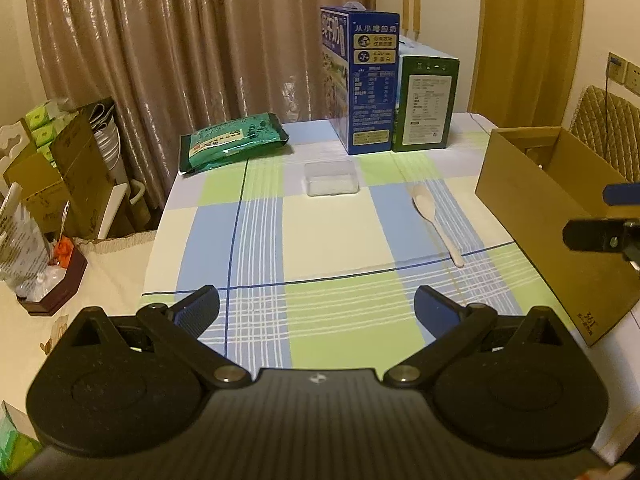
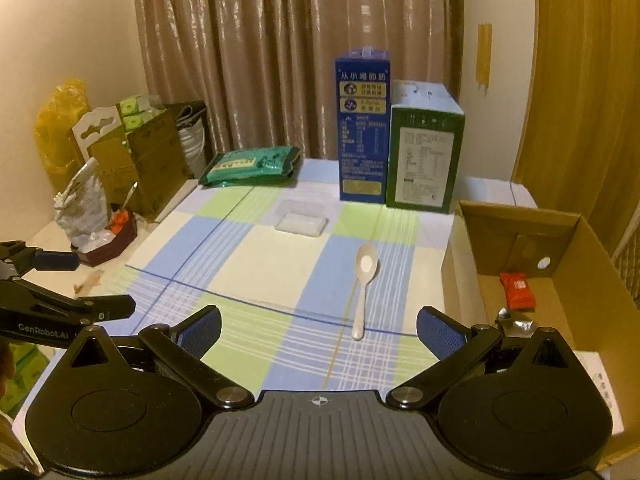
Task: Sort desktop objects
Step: 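Move both open tools back over the spoon and clear tray, then lower the right tool onto the white spoon and close on it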
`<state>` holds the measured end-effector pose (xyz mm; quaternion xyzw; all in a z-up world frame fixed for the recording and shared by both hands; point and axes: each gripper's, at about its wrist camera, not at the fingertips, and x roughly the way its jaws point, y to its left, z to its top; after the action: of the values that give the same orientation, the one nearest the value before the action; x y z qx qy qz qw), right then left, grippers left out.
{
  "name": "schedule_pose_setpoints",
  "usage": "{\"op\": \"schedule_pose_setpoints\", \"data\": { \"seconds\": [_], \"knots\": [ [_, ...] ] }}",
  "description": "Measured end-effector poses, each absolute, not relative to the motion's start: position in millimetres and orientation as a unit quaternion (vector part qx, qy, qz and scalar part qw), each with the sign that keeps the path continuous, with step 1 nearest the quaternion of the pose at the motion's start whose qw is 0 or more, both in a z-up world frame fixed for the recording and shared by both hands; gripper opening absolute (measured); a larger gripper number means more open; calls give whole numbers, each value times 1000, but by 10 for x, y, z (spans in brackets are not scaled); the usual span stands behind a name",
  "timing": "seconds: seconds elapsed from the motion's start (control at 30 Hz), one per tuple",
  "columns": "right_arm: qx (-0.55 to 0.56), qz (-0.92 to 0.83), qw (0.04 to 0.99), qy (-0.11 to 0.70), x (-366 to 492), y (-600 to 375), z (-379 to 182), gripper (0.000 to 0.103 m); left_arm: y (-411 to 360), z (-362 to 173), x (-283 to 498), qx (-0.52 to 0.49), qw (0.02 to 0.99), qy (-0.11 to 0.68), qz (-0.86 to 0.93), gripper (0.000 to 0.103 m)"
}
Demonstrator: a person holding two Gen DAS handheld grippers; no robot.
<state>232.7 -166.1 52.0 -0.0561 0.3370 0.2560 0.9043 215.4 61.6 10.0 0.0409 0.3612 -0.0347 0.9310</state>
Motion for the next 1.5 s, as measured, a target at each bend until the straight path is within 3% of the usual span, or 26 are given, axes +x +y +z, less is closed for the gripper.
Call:
{"op": "schedule_pose_setpoints", "data": {
  "seconds": [0.67,0.77,1.23,1.5],
  "knots": [
    [-31,225,921,318,3286,-1413,-321,100,795,-542,3008,27,929,368,-32,102],
    [-34,217,926,306,3483,-1332,-523,90,780,-664,3249,31,930,363,-38,102],
    [-48,201,925,318,4245,-1196,-1251,59,565,-1093,4154,51,933,348,-76,102],
    [-76,211,928,297,4288,-1115,-1360,56,539,-1212,4321,58,932,346,-85,102]
  ]
}}
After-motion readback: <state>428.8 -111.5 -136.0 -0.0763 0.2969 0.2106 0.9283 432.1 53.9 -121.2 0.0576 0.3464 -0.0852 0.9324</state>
